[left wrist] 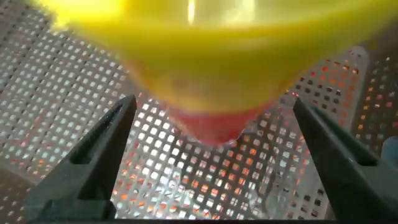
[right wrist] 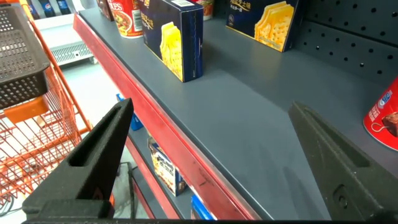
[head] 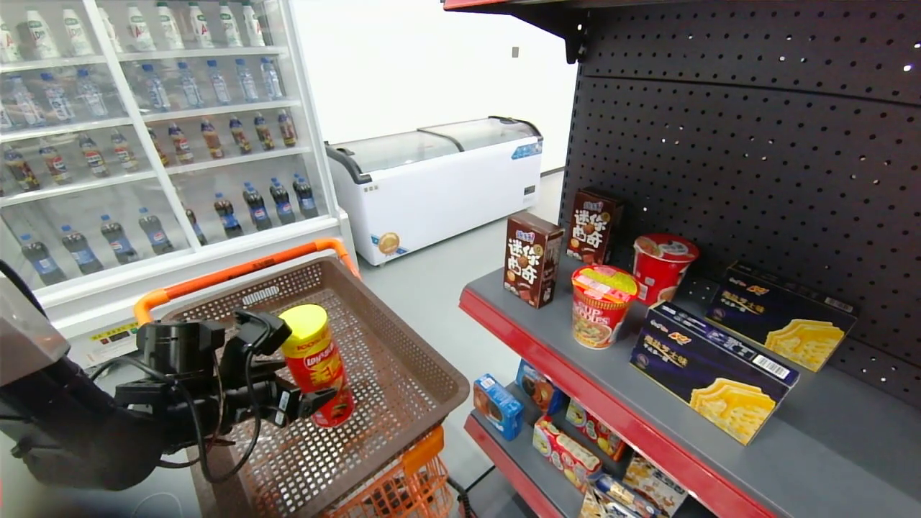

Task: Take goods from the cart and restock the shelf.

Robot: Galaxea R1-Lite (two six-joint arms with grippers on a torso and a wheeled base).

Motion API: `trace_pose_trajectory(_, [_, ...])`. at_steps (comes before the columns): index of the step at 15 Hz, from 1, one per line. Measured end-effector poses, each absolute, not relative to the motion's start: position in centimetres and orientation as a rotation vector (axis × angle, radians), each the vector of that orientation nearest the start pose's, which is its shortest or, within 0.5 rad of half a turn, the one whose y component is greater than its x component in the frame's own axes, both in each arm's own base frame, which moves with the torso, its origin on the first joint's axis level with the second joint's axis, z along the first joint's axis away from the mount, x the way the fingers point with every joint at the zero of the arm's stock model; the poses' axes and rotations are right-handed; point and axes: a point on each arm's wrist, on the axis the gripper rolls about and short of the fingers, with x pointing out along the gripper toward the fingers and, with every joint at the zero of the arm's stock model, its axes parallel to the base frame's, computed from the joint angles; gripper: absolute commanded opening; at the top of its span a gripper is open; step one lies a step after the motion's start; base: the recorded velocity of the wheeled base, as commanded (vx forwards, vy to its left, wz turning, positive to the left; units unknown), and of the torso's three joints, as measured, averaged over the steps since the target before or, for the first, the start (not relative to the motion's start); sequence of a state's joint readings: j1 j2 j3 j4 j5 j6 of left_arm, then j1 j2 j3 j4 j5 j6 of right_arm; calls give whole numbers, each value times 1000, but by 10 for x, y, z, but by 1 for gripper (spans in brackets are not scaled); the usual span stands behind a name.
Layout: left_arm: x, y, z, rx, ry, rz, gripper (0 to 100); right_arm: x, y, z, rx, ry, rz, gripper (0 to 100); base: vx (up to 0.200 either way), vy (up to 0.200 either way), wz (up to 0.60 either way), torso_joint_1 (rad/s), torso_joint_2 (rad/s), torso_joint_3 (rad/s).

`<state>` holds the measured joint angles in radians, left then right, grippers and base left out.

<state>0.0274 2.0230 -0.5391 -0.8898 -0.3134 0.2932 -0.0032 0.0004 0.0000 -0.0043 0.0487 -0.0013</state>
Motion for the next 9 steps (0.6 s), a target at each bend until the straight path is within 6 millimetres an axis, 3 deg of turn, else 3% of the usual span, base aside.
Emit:
trace_pose_trajectory(6, [319,-10,38,196,555,-352,100,-23,1,76,-1,-4,45,100,0,0,0,0,0,0])
trace_pose_trajectory(7, [319,-11,38,198,553,-352,0,-23,1,76,-1,-4,46,100,0,0,0,0,0,0])
trace_pose_trajectory(9, [322,-12,39,200,544,-352,0,-23,1,76,-1,-4,46,100,0,0,0,0,0,0])
